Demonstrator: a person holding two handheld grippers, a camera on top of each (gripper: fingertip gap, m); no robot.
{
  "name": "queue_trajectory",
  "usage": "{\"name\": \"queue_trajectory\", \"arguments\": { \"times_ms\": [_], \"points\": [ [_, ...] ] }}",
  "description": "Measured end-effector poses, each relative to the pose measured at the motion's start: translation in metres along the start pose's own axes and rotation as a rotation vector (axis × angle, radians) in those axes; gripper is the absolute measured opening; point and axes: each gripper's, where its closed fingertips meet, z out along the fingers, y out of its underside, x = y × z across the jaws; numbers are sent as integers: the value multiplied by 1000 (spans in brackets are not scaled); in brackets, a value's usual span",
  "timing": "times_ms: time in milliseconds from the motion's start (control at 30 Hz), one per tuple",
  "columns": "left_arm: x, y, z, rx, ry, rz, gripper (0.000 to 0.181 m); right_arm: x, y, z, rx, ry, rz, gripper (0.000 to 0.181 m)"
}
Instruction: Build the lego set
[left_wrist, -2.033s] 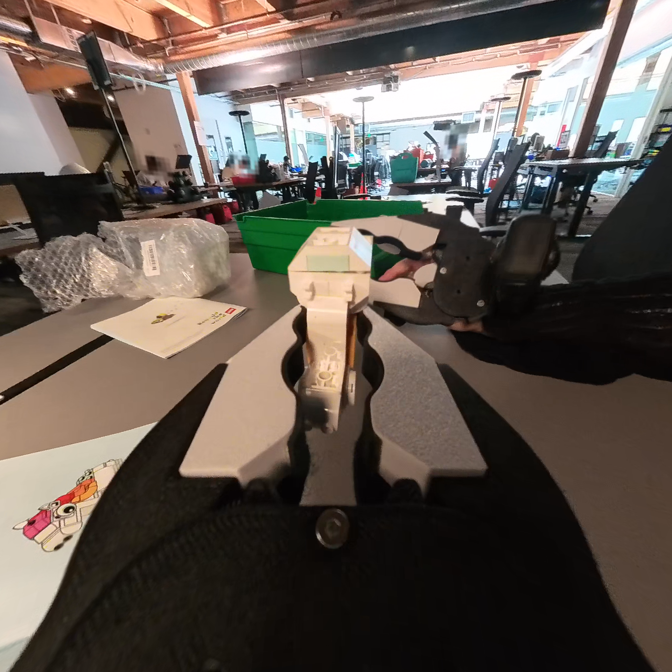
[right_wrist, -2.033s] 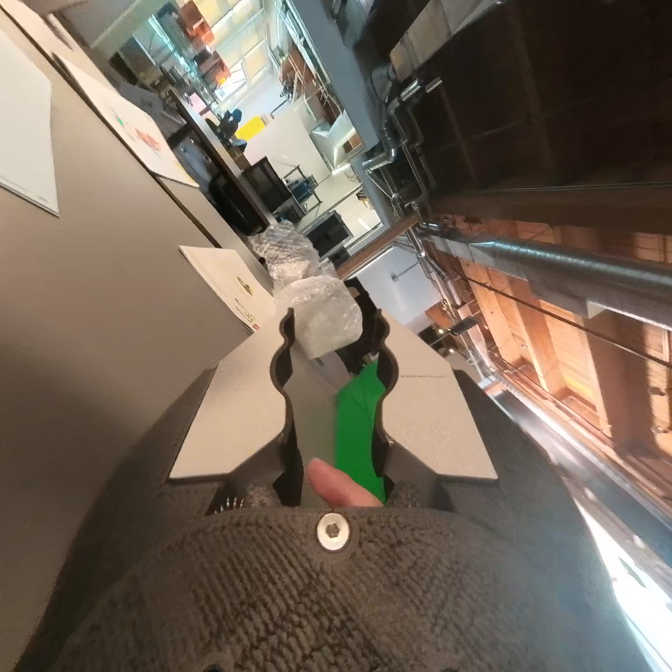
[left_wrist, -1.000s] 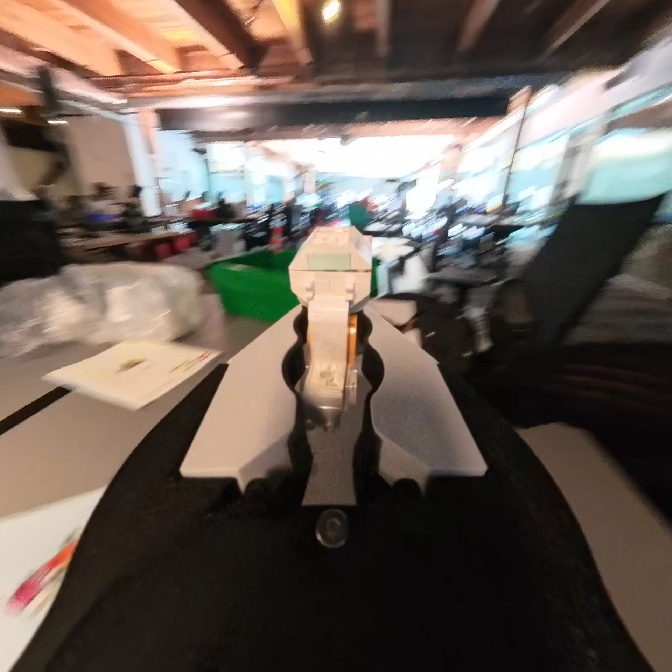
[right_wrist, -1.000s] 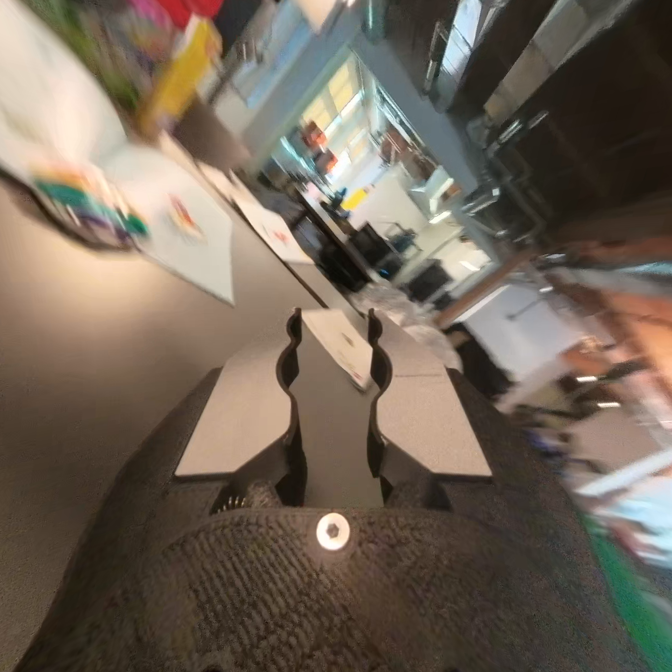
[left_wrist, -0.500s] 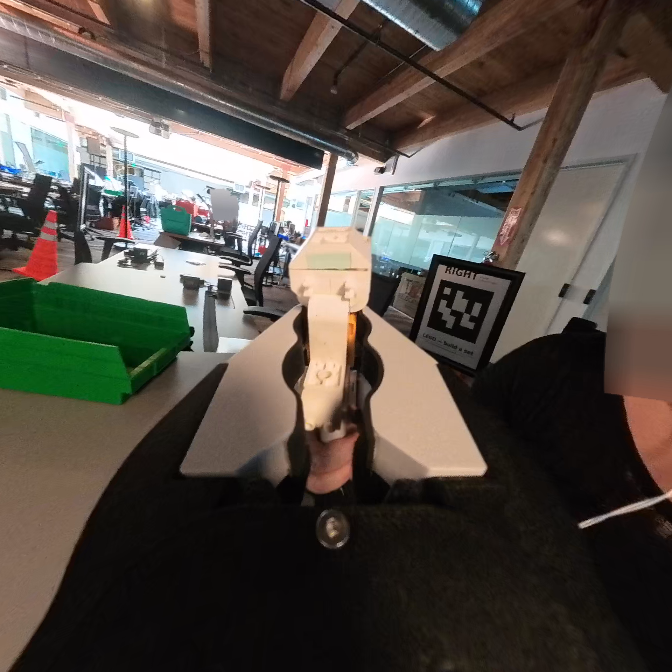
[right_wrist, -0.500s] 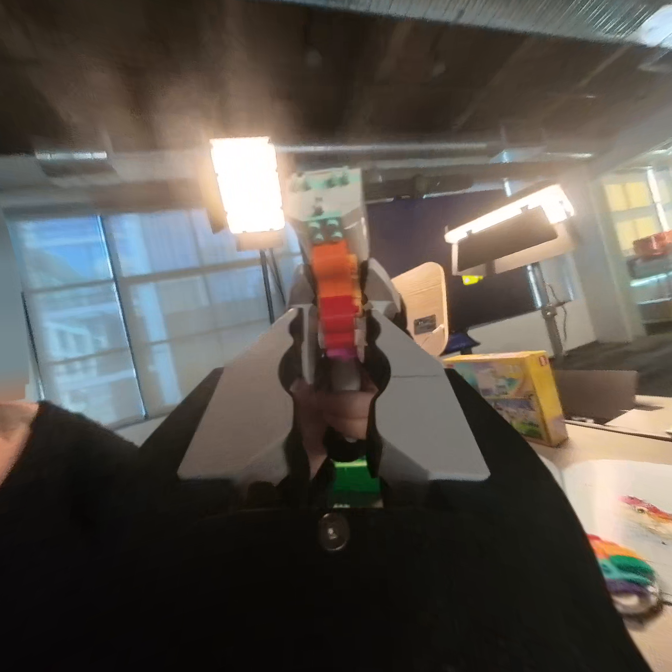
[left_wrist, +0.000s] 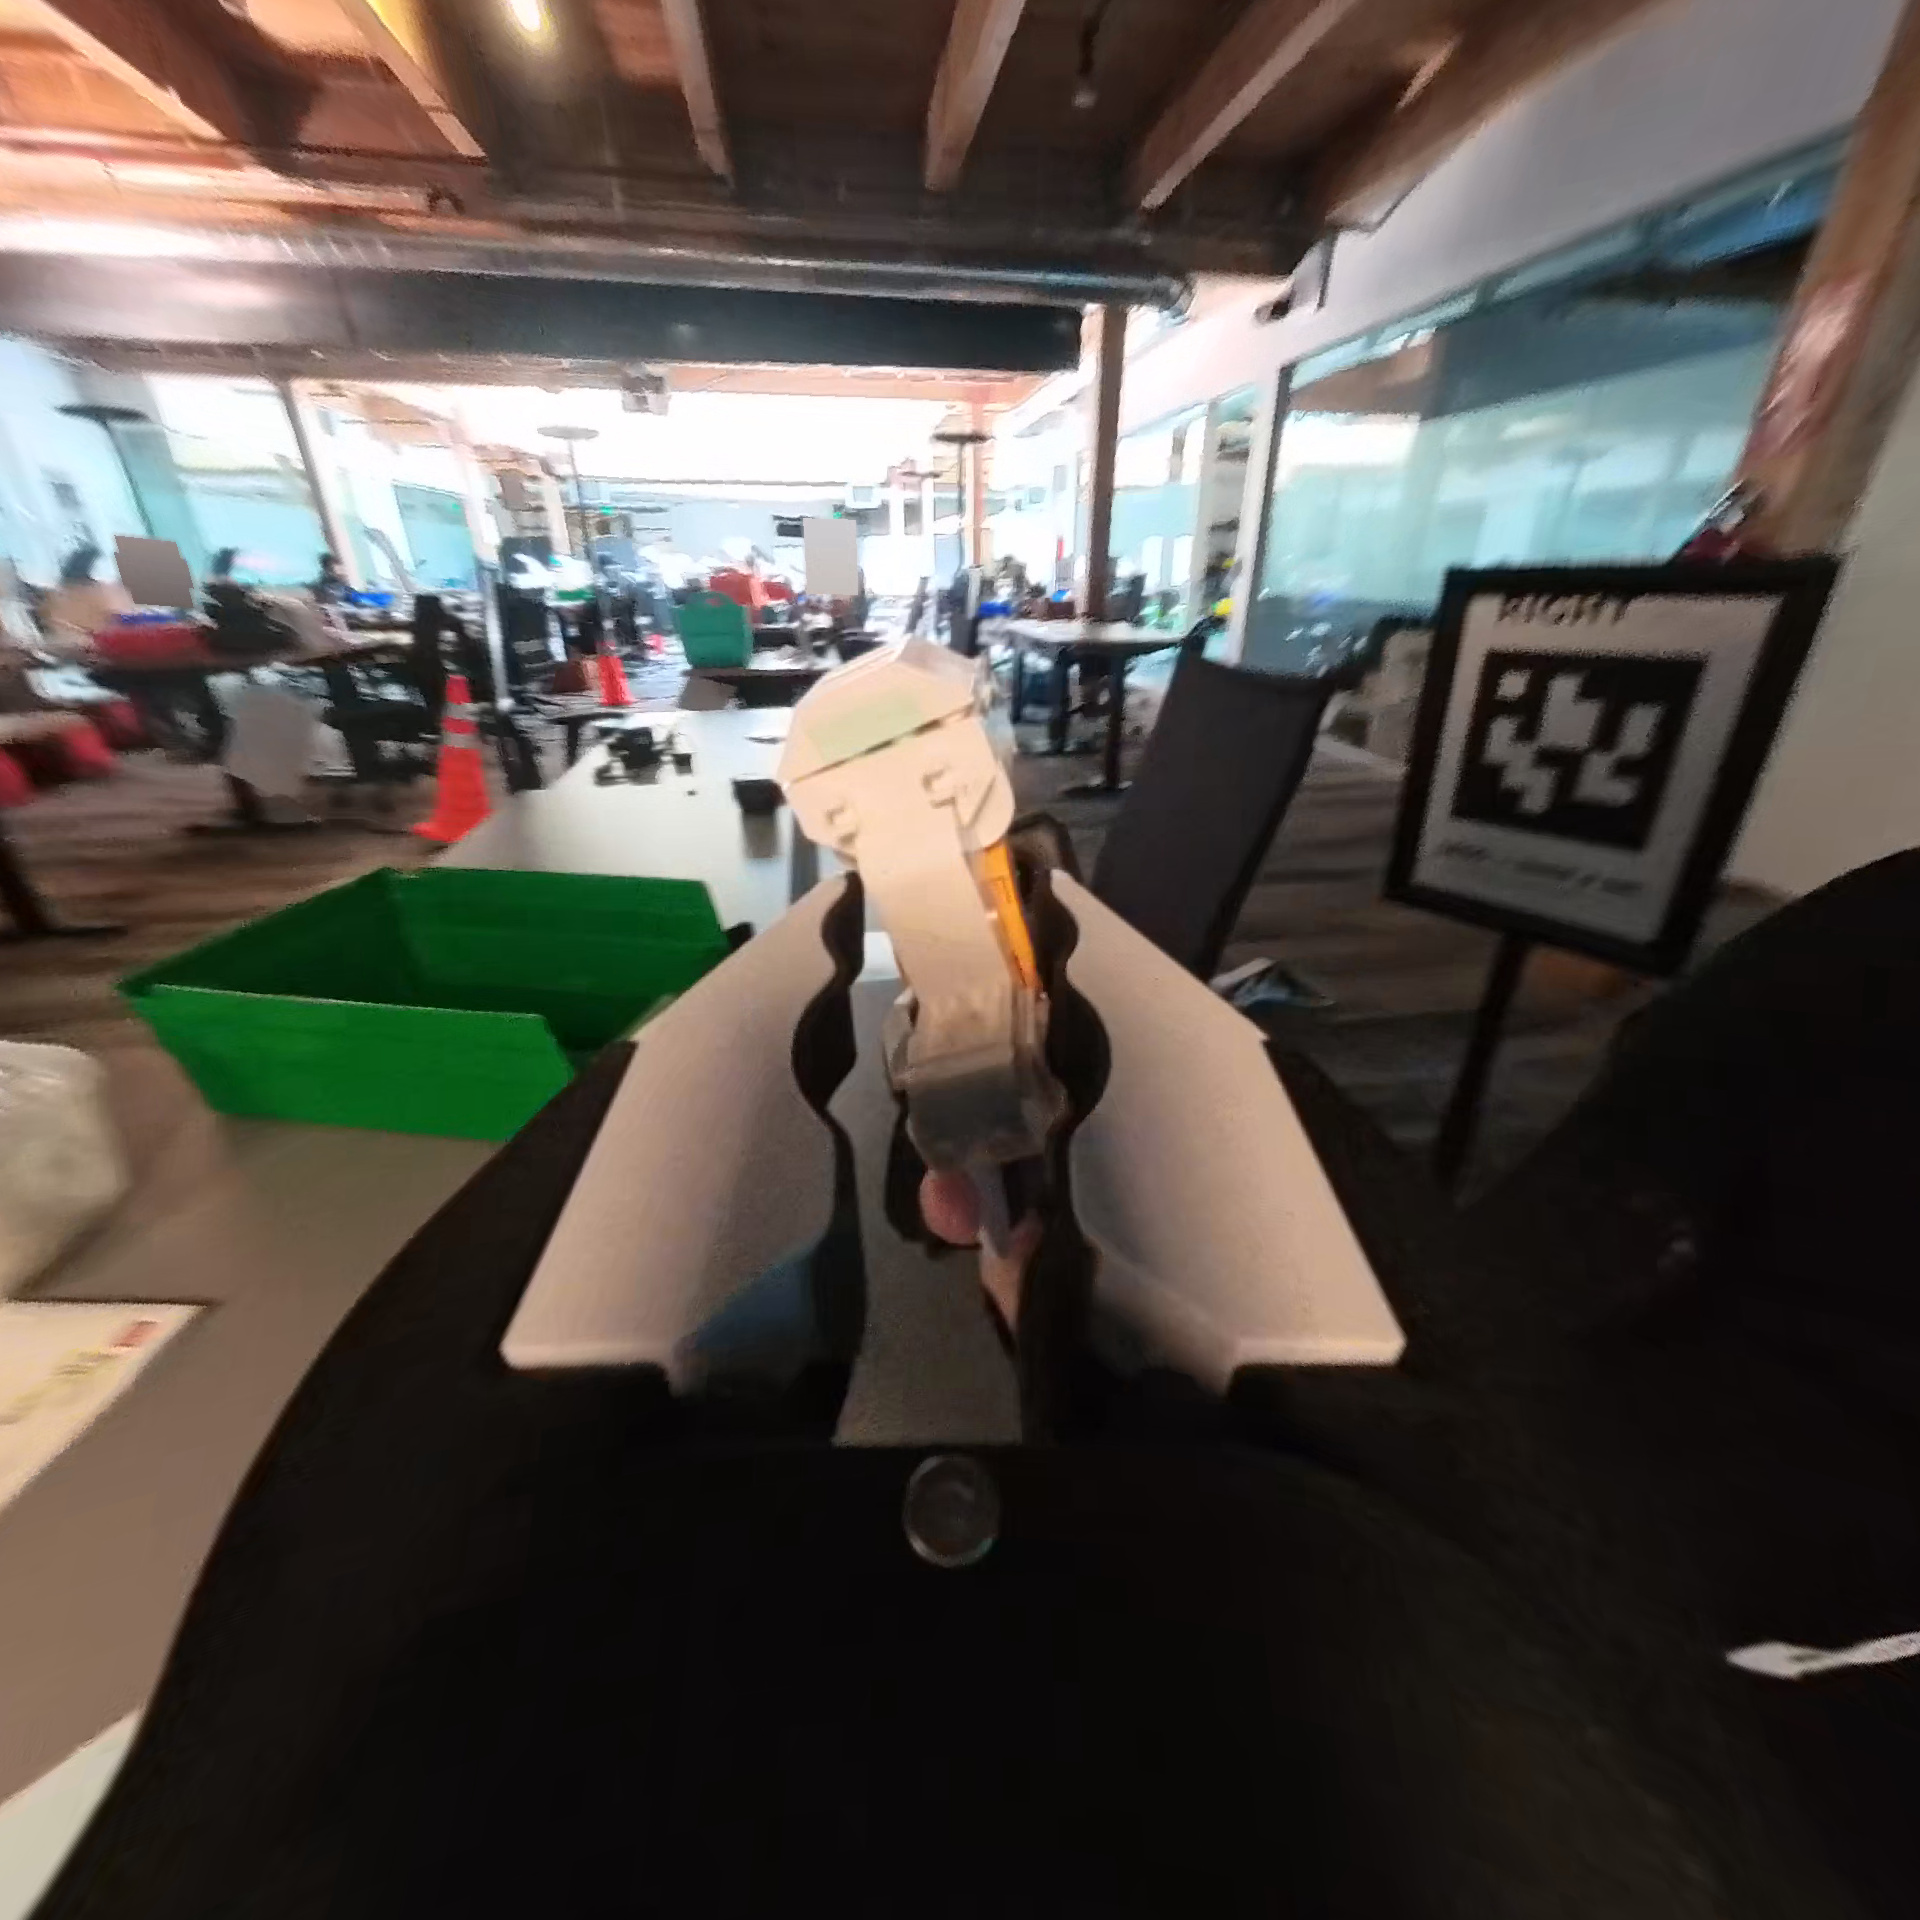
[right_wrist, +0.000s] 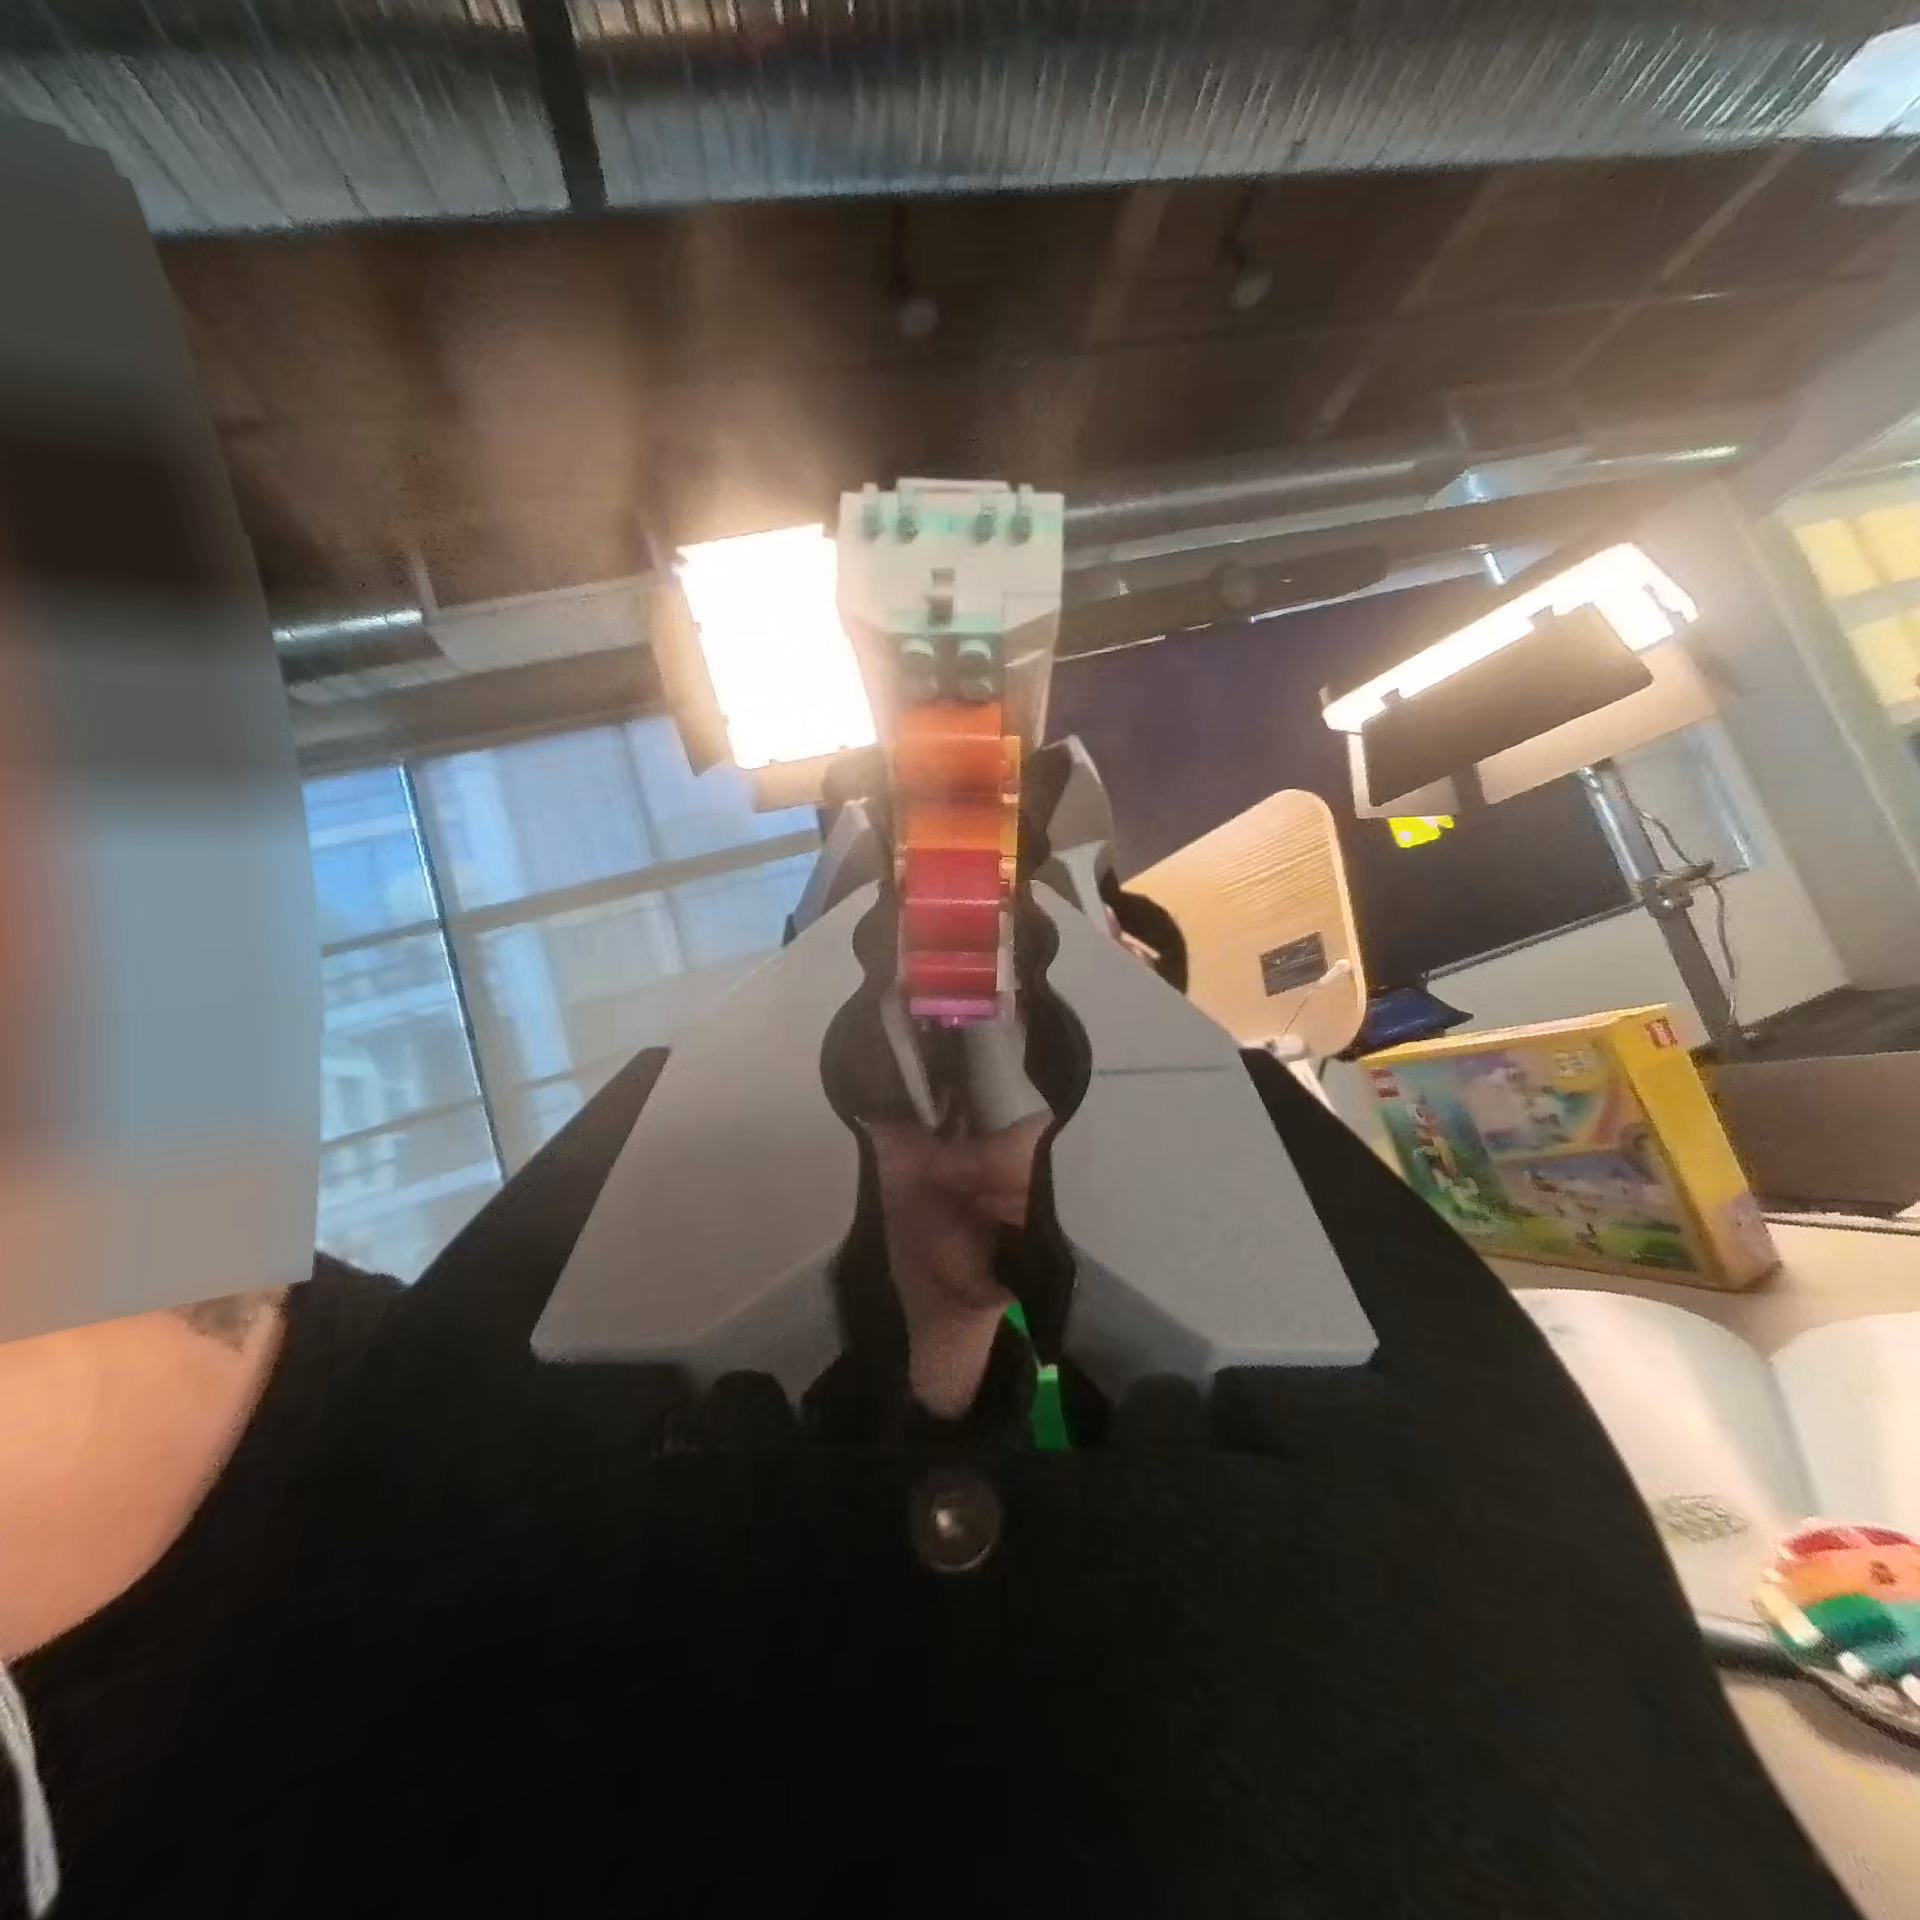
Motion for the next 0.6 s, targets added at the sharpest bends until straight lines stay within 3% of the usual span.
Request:
{"name": "queue_trajectory", "arguments": {
  "times_ms": [133,267,400,600],
  "points": [
    [3,0,1,-53,-56,73,33,-5,0,-2,-22,-17,-8,19],
    [-2,-11,-10,-20,-117,187,65,-6,-10,-10,29,-29,19,19],
    [-1,-30,-23,23,-201,316,71,13,-10,-18,-20,196,-285,20],
    [4,-21,-17,-133,-441,853,61,14,-6,-13,-138,408,-691,20]
  ]
}}
